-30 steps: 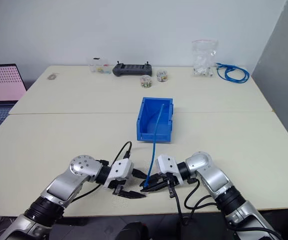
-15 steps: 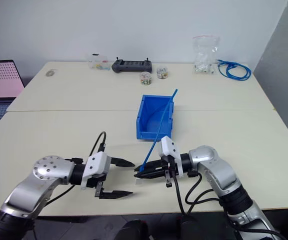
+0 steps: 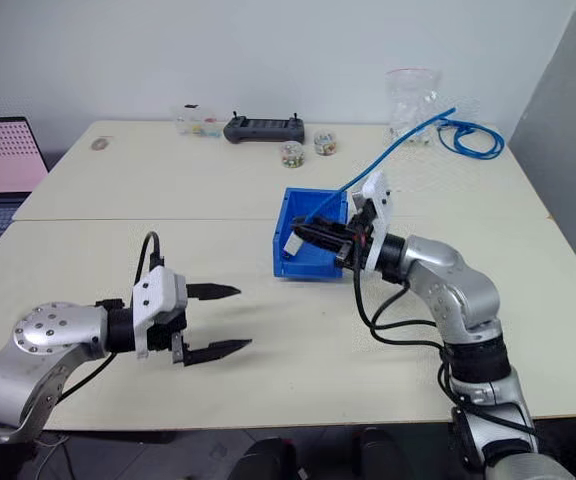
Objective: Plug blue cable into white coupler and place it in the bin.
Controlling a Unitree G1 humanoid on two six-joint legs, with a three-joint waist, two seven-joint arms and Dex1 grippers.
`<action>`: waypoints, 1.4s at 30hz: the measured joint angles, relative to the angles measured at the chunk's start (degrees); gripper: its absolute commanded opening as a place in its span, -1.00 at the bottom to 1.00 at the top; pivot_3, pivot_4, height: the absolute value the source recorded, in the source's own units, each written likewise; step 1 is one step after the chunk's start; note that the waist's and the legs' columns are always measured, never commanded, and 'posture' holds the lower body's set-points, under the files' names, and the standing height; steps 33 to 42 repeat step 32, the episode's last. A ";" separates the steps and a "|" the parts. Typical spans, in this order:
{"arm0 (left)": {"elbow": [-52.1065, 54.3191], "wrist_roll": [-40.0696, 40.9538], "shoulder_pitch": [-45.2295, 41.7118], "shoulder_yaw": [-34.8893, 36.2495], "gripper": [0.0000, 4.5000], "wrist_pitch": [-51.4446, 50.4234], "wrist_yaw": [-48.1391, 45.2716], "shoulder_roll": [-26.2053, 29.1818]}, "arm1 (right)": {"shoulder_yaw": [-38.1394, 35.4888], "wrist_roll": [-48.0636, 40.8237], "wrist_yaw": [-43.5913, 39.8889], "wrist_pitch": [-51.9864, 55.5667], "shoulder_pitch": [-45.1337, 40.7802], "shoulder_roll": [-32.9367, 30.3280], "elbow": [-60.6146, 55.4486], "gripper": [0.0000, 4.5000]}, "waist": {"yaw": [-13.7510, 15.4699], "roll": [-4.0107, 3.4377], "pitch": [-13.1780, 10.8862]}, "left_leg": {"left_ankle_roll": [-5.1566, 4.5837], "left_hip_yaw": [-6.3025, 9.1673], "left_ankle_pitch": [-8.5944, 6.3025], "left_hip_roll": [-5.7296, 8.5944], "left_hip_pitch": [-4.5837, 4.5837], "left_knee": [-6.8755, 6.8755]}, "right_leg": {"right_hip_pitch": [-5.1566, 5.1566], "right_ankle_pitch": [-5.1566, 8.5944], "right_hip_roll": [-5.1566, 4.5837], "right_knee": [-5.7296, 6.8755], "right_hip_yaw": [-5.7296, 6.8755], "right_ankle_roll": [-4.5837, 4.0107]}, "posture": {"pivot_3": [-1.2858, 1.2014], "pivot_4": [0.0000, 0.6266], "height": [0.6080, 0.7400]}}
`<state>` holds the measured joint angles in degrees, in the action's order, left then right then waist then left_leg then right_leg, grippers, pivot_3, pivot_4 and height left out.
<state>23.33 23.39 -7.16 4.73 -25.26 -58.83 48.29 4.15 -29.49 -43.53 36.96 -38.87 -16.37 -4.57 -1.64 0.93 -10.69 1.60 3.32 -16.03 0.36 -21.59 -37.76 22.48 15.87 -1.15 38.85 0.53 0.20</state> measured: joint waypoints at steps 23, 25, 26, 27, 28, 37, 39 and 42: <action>-11.79 -1.43 -14.12 1.53 1.00 -4.83 8.50 -3.95 | 7.79 18.77 -24.19 -10.13 -16.56 -21.75 28.14 0.99 | 0.15 0.04 0.00 | 0.01 -0.18 0.02 -0.02 -1.26 -0.19 | 1.14 -0.19 -0.10 0.12 0.05 -0.24 | 0.03 -0.52 1.00; -12.42 -1.64 -14.27 2.37 1.00 -5.63 10.02 -4.01 | 7.49 18.50 -25.83 -9.78 -13.05 -23.67 25.73 0.99 | 0.08 0.04 -0.01 | 0.00 -0.21 0.02 -0.01 -1.25 -0.21 | 1.15 -0.20 -0.09 0.15 0.03 -0.23 | 0.03 -0.52 1.00; -12.30 -1.67 -14.43 2.69 1.00 -5.86 11.11 -4.16 | 6.31 16.91 -26.79 -9.09 -9.80 -25.02 22.27 0.99 | 0.11 0.04 -0.01 | 0.01 -0.15 0.02 -0.03 -1.25 -0.24 | 1.14 -0.20 -0.09 0.15 0.05 -0.23 | 0.03 -0.52 1.00; -12.27 -1.63 -14.54 3.01 1.00 -6.36 11.85 -4.21 | 5.41 15.97 -26.99 -8.20 -7.97 -25.42 20.24 0.99 | 0.00 0.04 -0.01 | 0.00 -0.20 0.02 -0.04 -1.22 -0.24 | 1.12 -0.20 -0.08 0.16 0.02 -0.23 | 0.03 -0.52 1.00; -12.08 -1.10 -14.72 3.50 1.00 -7.64 12.54 -4.24 | 3.01 13.64 -26.30 -6.07 -4.88 -25.42 15.95 0.99 | -0.18 0.04 -0.01 | 0.01 -0.21 0.02 -0.04 -1.20 -0.23 | 1.13 -0.21 -0.08 0.19 0.00 -0.22 | 0.03 -0.52 1.00; -11.07 1.43 -14.65 5.01 1.00 -11.20 13.34 -4.21 | -2.85 7.17 -21.35 1.11 3.15 -23.38 2.49 0.99 | -0.17 0.04 -0.01 | 0.02 -0.10 0.03 -0.07 -1.12 -0.28 | 1.03 -0.21 -0.04 0.24 0.07 -0.22 | 0.03 -0.52 1.00; -11.07 1.43 -14.65 5.01 1.00 -11.20 13.34 -4.21 | -2.85 7.17 -21.35 1.11 3.15 -23.38 2.49 0.99 | -0.17 0.04 -0.01 | 0.02 -0.10 0.03 -0.07 -1.12 -0.28 | 1.03 -0.21 -0.04 0.24 0.07 -0.22 | 0.03 -0.52 1.00; -11.07 1.43 -14.65 5.01 1.00 -11.20 13.34 -4.21 | -2.85 7.17 -21.35 1.11 3.15 -23.38 2.49 0.99 | -0.17 0.04 -0.01 | 0.02 -0.10 0.03 -0.07 -1.12 -0.28 | 1.03 -0.21 -0.04 0.24 0.07 -0.22 | 0.03 -0.52 1.00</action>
